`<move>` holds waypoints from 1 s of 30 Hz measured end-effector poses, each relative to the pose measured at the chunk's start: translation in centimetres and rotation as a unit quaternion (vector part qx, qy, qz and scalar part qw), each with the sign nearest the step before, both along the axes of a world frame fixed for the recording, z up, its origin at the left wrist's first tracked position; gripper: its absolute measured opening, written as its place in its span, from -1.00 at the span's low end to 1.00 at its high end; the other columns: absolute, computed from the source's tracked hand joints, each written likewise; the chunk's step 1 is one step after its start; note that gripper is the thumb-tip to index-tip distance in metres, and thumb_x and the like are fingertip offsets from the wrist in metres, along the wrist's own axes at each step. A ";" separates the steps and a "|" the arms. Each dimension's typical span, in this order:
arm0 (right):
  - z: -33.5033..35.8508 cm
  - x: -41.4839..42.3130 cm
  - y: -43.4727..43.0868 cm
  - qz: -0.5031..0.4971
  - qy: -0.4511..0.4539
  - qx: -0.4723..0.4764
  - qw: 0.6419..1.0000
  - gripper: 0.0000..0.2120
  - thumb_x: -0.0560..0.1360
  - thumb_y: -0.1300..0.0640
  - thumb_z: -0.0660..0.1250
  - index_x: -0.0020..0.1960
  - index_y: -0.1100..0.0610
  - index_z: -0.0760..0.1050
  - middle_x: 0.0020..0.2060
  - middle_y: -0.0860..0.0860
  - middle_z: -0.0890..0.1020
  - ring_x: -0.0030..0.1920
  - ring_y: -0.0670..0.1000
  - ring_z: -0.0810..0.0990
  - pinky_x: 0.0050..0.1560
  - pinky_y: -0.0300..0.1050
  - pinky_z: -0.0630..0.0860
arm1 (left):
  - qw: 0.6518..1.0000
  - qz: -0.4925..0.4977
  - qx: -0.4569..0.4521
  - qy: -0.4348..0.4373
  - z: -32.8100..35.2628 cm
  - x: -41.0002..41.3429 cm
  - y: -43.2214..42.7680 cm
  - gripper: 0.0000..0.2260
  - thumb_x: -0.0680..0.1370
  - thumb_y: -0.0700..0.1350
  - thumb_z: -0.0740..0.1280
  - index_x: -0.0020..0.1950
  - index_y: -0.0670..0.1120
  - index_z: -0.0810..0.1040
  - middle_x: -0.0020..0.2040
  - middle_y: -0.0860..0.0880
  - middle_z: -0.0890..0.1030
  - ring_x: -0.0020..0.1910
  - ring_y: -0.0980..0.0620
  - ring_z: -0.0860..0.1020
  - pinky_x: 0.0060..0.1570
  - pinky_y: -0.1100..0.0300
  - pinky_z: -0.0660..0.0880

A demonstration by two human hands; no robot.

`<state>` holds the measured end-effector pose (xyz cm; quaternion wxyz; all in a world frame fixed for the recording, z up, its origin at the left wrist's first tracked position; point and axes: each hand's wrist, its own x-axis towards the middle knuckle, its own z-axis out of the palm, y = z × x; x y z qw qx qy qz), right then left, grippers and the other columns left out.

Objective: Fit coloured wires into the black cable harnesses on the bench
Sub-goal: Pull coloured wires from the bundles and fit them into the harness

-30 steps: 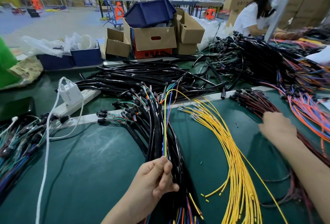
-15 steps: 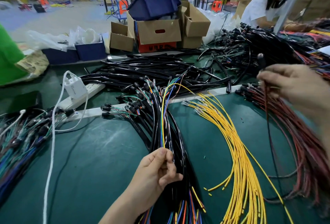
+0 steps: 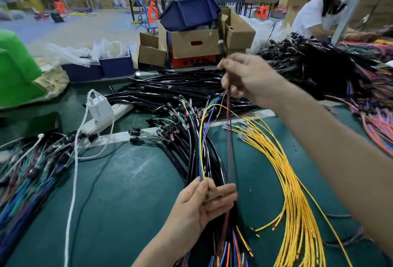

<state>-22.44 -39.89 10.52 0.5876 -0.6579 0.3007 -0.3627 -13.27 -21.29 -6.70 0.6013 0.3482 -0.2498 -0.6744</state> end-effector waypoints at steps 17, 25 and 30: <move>-5.3 2.1 -7.4 -0.134 0.235 -0.118 0.955 -0.88 0.62 0.20 0.12 -0.01 0.16 0.42 -0.42 0.13 0.50 -0.67 -0.09 0.43 -0.65 -0.31 0.33 | 0.997 -0.068 0.018 0.039 0.5 0.8 0.3 -0.75 0.51 -0.21 0.24 0.06 -0.30 0.61 -0.37 -0.05 0.46 -0.54 0.19 0.24 -0.53 0.36 0.31; -4.5 2.4 -9.2 -0.211 0.167 -0.105 0.958 -0.89 0.64 0.19 0.07 0.01 0.19 0.33 -0.38 0.16 0.51 -0.60 0.00 0.53 -0.61 -0.25 0.44 | 0.998 -0.061 0.021 0.014 0.8 0.7 0.4 -0.78 0.52 -0.22 0.23 0.06 -0.30 0.57 -0.40 -0.02 0.43 -0.50 0.15 0.31 -0.41 0.28 0.43; -5.1 2.8 -8.7 -0.148 0.130 -0.034 0.980 -0.84 0.64 0.18 0.12 0.14 0.27 0.33 -0.18 0.20 0.52 -0.41 0.09 0.59 -0.34 -0.11 0.62 | 0.997 -0.071 0.022 0.002 0.8 0.8 0.5 -0.85 0.56 -0.21 0.19 -0.01 -0.27 0.49 -0.41 -0.02 0.45 -0.53 0.15 0.36 -0.34 0.22 0.51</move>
